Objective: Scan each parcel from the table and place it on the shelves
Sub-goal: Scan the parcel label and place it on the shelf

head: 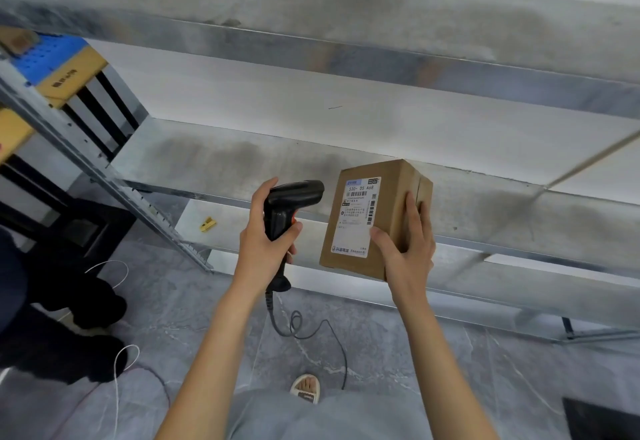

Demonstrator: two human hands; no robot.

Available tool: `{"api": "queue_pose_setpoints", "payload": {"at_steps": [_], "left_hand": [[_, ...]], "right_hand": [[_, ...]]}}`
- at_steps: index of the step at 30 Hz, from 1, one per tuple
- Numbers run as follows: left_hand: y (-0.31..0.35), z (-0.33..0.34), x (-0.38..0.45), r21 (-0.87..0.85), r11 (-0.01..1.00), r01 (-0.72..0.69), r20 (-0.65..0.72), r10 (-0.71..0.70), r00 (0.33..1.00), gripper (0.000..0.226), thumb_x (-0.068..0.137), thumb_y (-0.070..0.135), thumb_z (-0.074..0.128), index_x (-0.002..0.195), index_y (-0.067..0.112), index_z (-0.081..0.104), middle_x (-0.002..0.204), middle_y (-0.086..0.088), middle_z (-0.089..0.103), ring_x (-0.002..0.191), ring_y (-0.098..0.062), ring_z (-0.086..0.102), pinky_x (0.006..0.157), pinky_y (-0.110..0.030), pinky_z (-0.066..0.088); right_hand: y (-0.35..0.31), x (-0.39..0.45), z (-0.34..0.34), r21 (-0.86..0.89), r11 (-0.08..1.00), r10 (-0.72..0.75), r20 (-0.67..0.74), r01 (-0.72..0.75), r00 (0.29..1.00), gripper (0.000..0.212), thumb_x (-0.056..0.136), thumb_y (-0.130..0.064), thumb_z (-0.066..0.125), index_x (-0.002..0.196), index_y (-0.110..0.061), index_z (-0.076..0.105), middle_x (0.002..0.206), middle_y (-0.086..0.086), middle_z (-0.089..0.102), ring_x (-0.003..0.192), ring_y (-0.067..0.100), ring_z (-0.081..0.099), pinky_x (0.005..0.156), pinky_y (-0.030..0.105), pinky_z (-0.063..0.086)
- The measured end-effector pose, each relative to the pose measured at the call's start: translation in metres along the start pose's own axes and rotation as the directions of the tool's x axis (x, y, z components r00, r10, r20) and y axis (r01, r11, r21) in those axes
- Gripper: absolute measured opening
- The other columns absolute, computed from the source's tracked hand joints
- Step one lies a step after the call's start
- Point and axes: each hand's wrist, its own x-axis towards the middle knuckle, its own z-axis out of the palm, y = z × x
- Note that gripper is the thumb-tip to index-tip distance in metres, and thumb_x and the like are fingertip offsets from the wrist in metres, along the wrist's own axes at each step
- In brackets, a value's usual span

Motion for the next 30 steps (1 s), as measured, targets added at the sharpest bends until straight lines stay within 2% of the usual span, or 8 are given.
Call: {"api": "queue_pose_setpoints", "payload": {"at_steps": [7, 10, 12, 17, 20, 22, 25, 30], "left_hand": [[0.001, 0.021, 0.035, -0.151, 0.987, 0.054, 0.095, -0.040, 0.995, 0.075, 0.096, 0.002, 0.067, 0.131, 0.062, 0.039, 0.126, -0.001, 0.064, 0.085, -0.026, 0.076, 0.069, -0.030, 0.062], [0.004, 0.045, 0.049, -0.184, 0.980, 0.073, 0.206, -0.034, 0.978, 0.075, 0.094, 0.000, 0.068, 0.138, 0.051, 0.037, 0.121, 0.020, 0.063, 0.102, -0.015, 0.071, 0.071, -0.029, 0.062], [0.006, 0.065, 0.057, -0.188, 0.980, 0.066, 0.281, -0.010, 0.960, 0.075, 0.093, -0.002, 0.068, 0.143, 0.042, 0.036, 0.113, 0.029, 0.064, 0.100, -0.011, 0.071, 0.072, -0.030, 0.063], [0.025, 0.124, 0.061, -0.235, 0.970, 0.066, 0.455, 0.050, 0.889, 0.075, 0.092, -0.002, 0.069, 0.142, 0.043, 0.035, 0.137, 0.001, 0.052, 0.110, -0.029, 0.069, 0.077, -0.028, 0.061], [0.039, 0.155, 0.050, -0.238, 0.970, 0.050, 0.513, 0.082, 0.855, 0.075, 0.092, -0.004, 0.069, 0.146, 0.034, 0.034, 0.129, 0.009, 0.052, 0.110, -0.012, 0.068, 0.078, -0.029, 0.062], [0.048, 0.173, 0.043, -0.244, 0.969, 0.031, 0.537, 0.108, 0.837, 0.072, 0.093, -0.007, 0.066, 0.148, 0.026, 0.033, 0.119, 0.015, 0.055, 0.099, 0.004, 0.068, 0.072, -0.016, 0.058], [0.060, 0.197, 0.031, -0.269, 0.963, 0.024, 0.573, 0.140, 0.808, 0.070, 0.094, -0.008, 0.064, 0.146, 0.026, 0.032, 0.113, 0.025, 0.061, 0.095, 0.007, 0.069, 0.069, -0.007, 0.053], [0.074, 0.229, 0.016, -0.262, 0.965, 0.014, 0.592, 0.150, 0.792, 0.072, 0.093, 0.003, 0.070, 0.142, 0.043, 0.035, 0.139, 0.004, 0.053, 0.124, -0.013, 0.060, 0.099, -0.027, 0.052]], "right_hand": [[-0.003, 0.003, -0.023, 0.343, 0.934, 0.106, -0.009, -0.096, 0.994, 0.091, 0.065, -0.054, 0.072, 0.149, -0.053, 0.036, 0.159, -0.008, 0.035, 0.139, 0.019, 0.045, 0.109, 0.052, 0.046], [-0.001, 0.002, -0.039, 0.373, 0.921, 0.139, -0.055, -0.109, 0.989, 0.085, 0.074, -0.043, 0.072, 0.150, -0.050, 0.036, 0.156, -0.005, 0.041, 0.135, 0.021, 0.050, 0.107, 0.052, 0.048], [0.001, 0.000, -0.052, 0.374, 0.922, 0.151, -0.117, -0.098, 0.982, 0.084, 0.076, -0.041, 0.071, 0.152, -0.047, 0.035, 0.156, -0.006, 0.041, 0.136, 0.019, 0.049, 0.109, 0.050, 0.047], [0.008, -0.010, -0.092, 0.393, 0.916, 0.204, -0.274, -0.084, 0.940, 0.086, 0.075, -0.039, 0.070, 0.153, -0.042, 0.035, 0.156, -0.003, 0.043, 0.140, 0.022, 0.045, 0.112, 0.053, 0.041], [0.012, -0.016, -0.119, 0.432, 0.898, 0.243, -0.337, -0.080, 0.910, 0.085, 0.074, -0.039, 0.070, 0.153, -0.043, 0.036, 0.154, -0.002, 0.045, 0.137, 0.024, 0.048, 0.111, 0.053, 0.043], [0.014, -0.019, -0.136, 0.462, 0.885, 0.253, -0.367, -0.060, 0.895, 0.085, 0.075, -0.037, 0.070, 0.153, -0.042, 0.037, 0.153, 0.000, 0.046, 0.136, 0.026, 0.050, 0.110, 0.052, 0.045], [0.016, -0.023, -0.160, 0.482, 0.876, 0.243, -0.410, -0.017, 0.879, 0.085, 0.076, -0.033, 0.070, 0.154, -0.039, 0.036, 0.155, 0.001, 0.045, 0.136, 0.027, 0.051, 0.110, 0.052, 0.045], [0.024, -0.028, -0.193, 0.490, 0.871, 0.218, -0.431, 0.024, 0.876, 0.084, 0.077, -0.033, 0.070, 0.154, -0.041, 0.036, 0.156, 0.000, 0.044, 0.138, 0.028, 0.049, 0.111, 0.054, 0.044]]}}
